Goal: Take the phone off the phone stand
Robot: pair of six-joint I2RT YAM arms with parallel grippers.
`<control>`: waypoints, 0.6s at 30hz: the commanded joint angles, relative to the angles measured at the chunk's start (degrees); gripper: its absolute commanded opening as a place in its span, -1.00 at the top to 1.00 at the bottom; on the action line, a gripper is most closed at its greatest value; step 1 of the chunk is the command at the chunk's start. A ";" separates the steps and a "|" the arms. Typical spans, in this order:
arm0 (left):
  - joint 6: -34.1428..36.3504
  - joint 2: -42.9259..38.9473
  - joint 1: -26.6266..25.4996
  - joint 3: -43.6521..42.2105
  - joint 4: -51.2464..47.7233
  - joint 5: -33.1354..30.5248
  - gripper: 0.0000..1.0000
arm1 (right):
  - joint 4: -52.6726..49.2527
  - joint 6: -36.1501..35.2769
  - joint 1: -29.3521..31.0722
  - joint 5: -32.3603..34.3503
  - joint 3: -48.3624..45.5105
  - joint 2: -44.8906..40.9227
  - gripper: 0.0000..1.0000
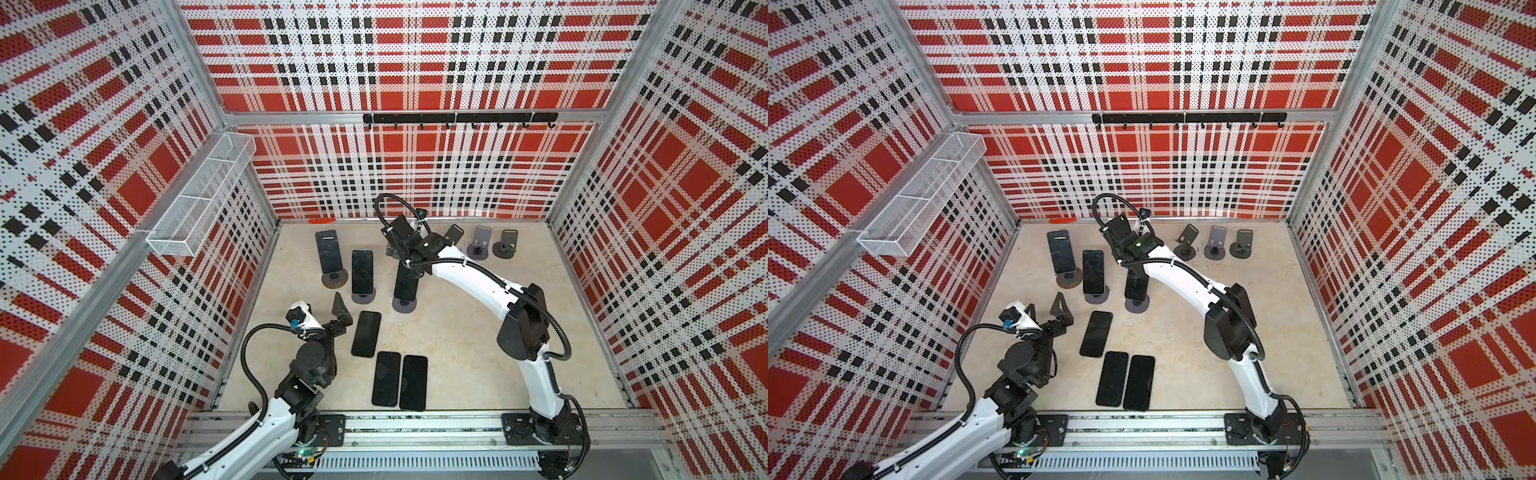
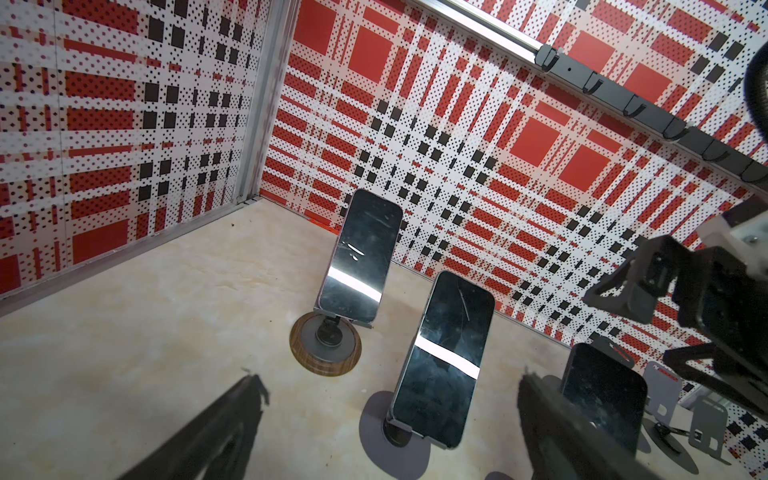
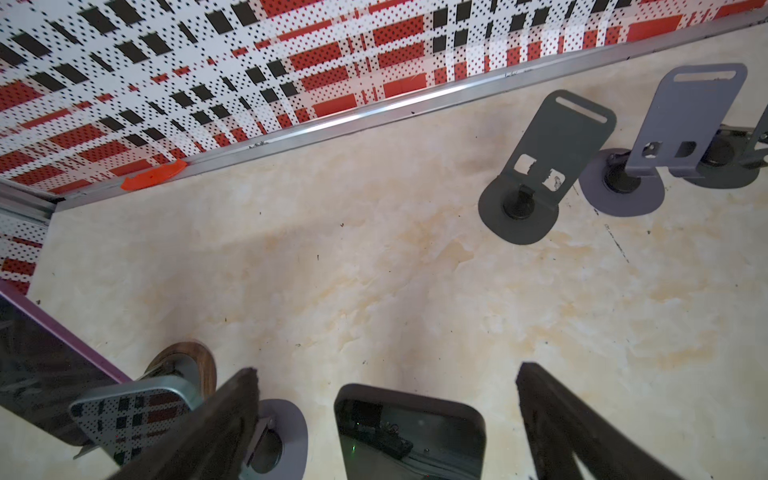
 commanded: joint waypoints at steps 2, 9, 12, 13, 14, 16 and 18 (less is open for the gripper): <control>-0.05 0.01 0.22 -0.45 0.99 0.52 -0.96 | -3.19 2.23 0.34 0.07 1.37 1.83 -0.99; -0.20 0.10 0.31 -0.39 1.08 0.86 -0.96 | -5.14 0.17 0.34 -0.84 3.28 4.30 -1.00; -0.20 0.32 0.28 -0.66 1.08 0.08 -0.96 | -5.18 -1.61 0.37 -2.88 4.53 5.96 -1.00; -0.16 0.36 0.31 -0.66 1.16 0.48 -0.96 | -5.59 -1.78 0.30 -3.00 5.04 6.36 -1.00; -0.18 0.49 0.30 -0.59 1.25 0.92 -0.96 | -6.06 -1.41 0.34 -2.73 5.29 6.66 -1.00; -0.18 0.59 0.28 -0.43 1.24 1.04 -0.96 | -6.46 -0.63 0.34 -2.07 5.03 6.54 -1.00; -0.16 0.65 0.28 -0.61 1.19 0.19 -0.96 | -7.12 0.92 0.34 0.05 4.38 6.23 -1.00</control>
